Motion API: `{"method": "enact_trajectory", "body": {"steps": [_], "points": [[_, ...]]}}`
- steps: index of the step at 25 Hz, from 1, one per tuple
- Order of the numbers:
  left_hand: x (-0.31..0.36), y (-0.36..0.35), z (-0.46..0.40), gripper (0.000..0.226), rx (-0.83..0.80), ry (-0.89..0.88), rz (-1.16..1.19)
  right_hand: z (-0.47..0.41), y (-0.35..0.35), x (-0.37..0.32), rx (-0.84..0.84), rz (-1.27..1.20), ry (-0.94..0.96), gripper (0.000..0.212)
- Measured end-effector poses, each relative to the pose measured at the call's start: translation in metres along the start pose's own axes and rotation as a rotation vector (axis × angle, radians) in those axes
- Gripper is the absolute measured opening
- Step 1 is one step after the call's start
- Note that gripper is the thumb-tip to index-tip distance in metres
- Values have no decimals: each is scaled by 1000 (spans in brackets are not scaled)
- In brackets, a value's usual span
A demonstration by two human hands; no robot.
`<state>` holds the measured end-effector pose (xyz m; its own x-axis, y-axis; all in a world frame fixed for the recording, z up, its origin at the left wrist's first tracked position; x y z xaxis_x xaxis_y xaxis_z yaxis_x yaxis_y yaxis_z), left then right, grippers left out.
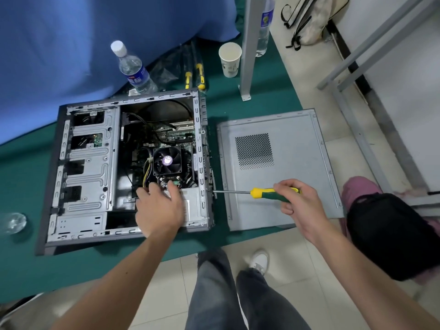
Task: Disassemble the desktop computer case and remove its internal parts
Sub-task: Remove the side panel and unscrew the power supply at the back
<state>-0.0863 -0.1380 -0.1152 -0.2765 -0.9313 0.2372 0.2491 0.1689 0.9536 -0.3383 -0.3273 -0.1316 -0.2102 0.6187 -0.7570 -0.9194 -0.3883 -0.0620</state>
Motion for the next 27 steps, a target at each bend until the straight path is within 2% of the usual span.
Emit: {"method": "enact_trajectory", "body": {"steps": [11,14,27], "points": [[0,0,-1,54,0,-8,3,-3,-2,-5,-24,-44,-6,11],[0,-1,-1,55,2,-7,1,-6,2,-6,-13,-69,-13,18],[-2,-1,-1,53,-1,6,-2,-10,-1,-8,-41,25,18,14]]}}
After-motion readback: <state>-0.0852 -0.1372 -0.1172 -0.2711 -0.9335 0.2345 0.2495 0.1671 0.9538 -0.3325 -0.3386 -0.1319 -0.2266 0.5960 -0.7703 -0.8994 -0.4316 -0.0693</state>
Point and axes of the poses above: each hand's wrist, its own z-axis away from the middle knuckle, its own y-axis out of the back of the hand, x = y × z, the point moved 3 cm from there along -z, towards the middle knuckle, and after that the axes turned 3 degrees about -y, right-handed, at the moved point
